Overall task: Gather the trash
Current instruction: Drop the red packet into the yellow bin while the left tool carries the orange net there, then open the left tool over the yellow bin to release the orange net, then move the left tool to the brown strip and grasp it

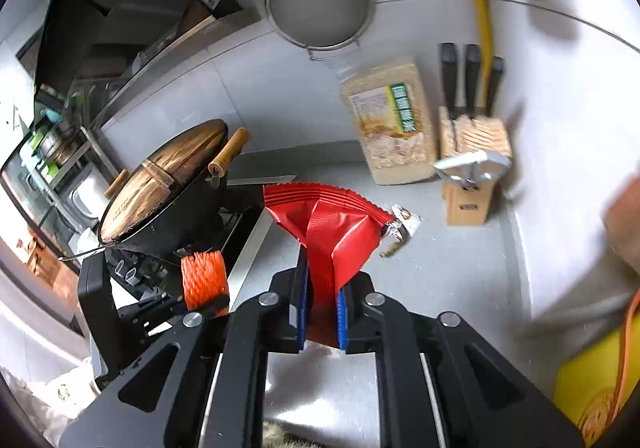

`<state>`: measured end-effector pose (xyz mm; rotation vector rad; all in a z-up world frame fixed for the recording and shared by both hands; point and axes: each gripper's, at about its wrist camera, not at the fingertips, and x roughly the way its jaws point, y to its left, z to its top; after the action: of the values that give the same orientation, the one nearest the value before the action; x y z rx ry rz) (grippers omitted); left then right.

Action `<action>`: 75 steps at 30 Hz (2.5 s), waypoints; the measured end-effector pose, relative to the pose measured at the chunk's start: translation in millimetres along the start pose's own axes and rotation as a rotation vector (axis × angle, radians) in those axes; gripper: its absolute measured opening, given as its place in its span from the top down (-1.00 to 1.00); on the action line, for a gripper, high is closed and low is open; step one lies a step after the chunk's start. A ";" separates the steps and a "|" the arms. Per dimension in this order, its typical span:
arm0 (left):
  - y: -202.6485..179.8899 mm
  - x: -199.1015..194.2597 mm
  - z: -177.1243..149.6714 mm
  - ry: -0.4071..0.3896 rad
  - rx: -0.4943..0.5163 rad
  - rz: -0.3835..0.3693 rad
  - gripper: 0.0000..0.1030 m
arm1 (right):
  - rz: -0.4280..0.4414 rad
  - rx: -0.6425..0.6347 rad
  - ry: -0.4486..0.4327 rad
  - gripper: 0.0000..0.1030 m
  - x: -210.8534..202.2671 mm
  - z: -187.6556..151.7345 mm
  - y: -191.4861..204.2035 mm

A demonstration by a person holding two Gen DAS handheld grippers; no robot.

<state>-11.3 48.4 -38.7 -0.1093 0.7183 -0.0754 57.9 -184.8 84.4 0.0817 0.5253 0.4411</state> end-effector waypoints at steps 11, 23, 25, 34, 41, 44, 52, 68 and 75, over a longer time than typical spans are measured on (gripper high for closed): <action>-30.0 0.1 16.9 -0.003 0.086 -0.044 0.70 | -0.284 0.093 -0.239 0.78 -128.2 -9.5 -46.9; -74.3 -7.6 38.7 -0.047 0.178 -0.187 0.70 | -0.810 0.452 -0.048 -0.31 -204.1 -58.2 -163.7; -87.4 -16.0 46.5 -0.075 0.205 -0.226 0.70 | -0.809 0.512 -0.035 -0.50 -207.2 -70.7 -171.2; -211.1 -52.3 108.3 -0.162 0.350 -0.754 0.70 | -0.852 0.609 -0.422 -0.73 -295.6 -96.4 -143.5; -343.7 -47.3 125.6 -0.113 0.562 -1.001 0.69 | -0.848 0.630 -0.525 -0.73 -326.5 -122.9 -128.9; -391.9 -26.7 120.1 -0.050 0.637 -0.957 -0.26 | -0.886 0.606 -0.560 -0.73 -332.8 -130.0 -114.5; -406.0 -13.5 106.9 -0.052 0.600 -0.945 -0.92 | -0.933 0.552 -0.560 -0.73 -334.7 -136.6 -99.5; -143.7 119.3 -7.6 0.073 0.403 -0.045 -0.92 | -0.685 0.204 -0.511 -0.77 -261.9 -67.8 -67.8; -91.6 193.3 26.3 0.156 0.275 0.014 -0.81 | -0.618 0.050 -0.444 -0.76 -217.0 -41.8 -40.7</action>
<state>148.2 -61.1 -133.7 0.1665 0.8572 -0.1703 -115.3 -315.9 142.1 0.0590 0.1052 -0.1961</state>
